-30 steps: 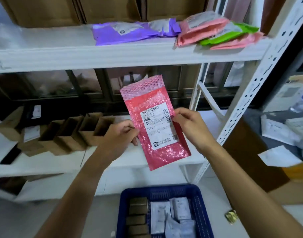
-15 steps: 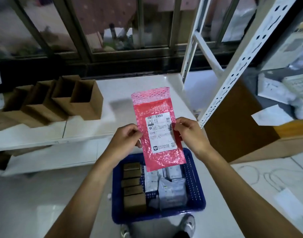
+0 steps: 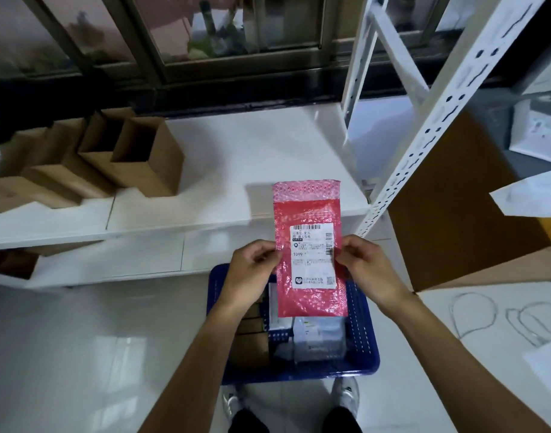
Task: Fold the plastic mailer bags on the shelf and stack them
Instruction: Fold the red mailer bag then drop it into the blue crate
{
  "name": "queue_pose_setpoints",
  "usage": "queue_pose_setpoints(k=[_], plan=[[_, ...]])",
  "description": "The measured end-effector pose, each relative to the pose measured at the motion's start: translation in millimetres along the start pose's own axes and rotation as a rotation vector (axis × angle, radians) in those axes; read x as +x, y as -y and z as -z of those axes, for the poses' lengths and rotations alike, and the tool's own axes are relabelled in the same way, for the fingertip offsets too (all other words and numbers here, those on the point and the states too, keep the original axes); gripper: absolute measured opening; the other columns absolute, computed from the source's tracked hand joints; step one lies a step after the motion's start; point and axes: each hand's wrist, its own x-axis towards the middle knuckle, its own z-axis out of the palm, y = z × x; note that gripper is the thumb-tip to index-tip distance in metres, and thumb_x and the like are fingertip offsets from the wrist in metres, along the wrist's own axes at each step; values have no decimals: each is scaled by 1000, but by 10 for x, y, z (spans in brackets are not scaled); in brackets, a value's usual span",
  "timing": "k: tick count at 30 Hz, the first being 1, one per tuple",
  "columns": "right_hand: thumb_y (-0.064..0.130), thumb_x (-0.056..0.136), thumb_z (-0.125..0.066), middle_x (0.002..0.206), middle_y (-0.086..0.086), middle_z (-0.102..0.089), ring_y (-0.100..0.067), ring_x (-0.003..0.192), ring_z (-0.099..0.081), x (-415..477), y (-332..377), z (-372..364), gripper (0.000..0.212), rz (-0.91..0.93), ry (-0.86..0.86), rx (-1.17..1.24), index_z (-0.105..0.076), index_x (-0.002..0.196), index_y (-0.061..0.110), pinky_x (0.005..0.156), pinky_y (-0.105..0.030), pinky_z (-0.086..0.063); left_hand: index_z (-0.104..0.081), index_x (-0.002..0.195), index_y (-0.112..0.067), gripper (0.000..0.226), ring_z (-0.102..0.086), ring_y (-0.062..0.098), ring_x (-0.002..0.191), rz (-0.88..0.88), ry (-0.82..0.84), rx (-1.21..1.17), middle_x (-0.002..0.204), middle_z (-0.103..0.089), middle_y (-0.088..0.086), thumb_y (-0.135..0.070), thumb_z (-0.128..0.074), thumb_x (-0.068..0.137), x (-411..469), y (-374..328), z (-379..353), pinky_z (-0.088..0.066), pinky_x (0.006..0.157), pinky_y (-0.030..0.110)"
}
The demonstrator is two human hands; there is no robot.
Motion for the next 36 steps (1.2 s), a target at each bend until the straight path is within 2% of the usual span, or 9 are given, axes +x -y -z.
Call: queue_pose_setpoints(k=[2,5,8,13,16,21,27,32,36], plan=[[3,97,-54,92,-8,-75,-32,87,-70,63,-186,28,14,-10,-5,-5,-68,98,6,74,-42,-55,-73,100,-9,10,-70,4,77,-6,-19,5,93,-77,-1,-6,-68,93,48,172,-97,-53,69,17],[1,96,-55,91,-7,-75,-20,78,-69,150,-484,43,14,-47,-18,-18,-67,100,4,63,-25,-52,-74,97,-13,9,-70,2,79,20,-22,30,94,-77,-5,-7,-70,92,172,460,-258,-51,66,14],[-1,94,-56,89,-7,-74,-18,75,-67,255,-805,-2,14,-62,-53,-15,-68,98,5,63,-27,-51,-74,97,-12,9,-71,2,80,26,9,37,94,-76,-5,-6,-70,92,315,765,-356,-52,66,13],[3,93,-57,95,-4,-76,-20,84,-72,428,-1272,-201,14,-125,-82,5,-69,95,10,80,-39,-60,-74,100,-9,10,-72,23,89,37,27,101,97,-77,2,-6,-69,92,579,1236,-364,-59,75,29],[12,94,-60,95,2,-76,-17,88,-73,557,-1617,-299,11,-156,-94,9,-71,97,14,84,-41,-59,-75,98,-13,9,-71,29,89,52,46,160,91,-77,-2,-10,-69,93,712,1573,-386,-58,78,31],[20,95,-62,98,6,-74,-8,86,-71,738,-2050,-370,11,-174,-103,-29,-69,103,16,68,-19,-54,-74,89,-17,8,-73,23,77,125,31,157,81,-76,-4,-12,-70,93,909,2020,-496,-62,79,41],[19,96,-55,104,-2,-72,-21,91,-70,1039,-2628,-433,16,-164,-106,-264,-66,107,16,82,-42,-59,-72,93,-12,7,-73,19,76,166,74,211,87,-75,2,-15,-66,96,1181,2504,-701,-61,74,32],[19,97,-53,105,-3,-72,-22,91,-70,1380,-3143,-511,19,-169,-99,-302,-65,111,16,81,-44,-59,-68,90,-14,12,-71,19,70,159,67,280,84,-73,3,-20,-61,99,1465,3066,-876,-59,67,30],[21,96,-55,104,-1,-73,-21,90,-70,1680,-3653,-609,19,-182,-80,-284,-67,110,18,82,-45,-59,-64,86,-21,18,-69,5,65,134,125,323,86,-72,-5,-18,-57,101,1675,3615,-1009,-54,58,18]])
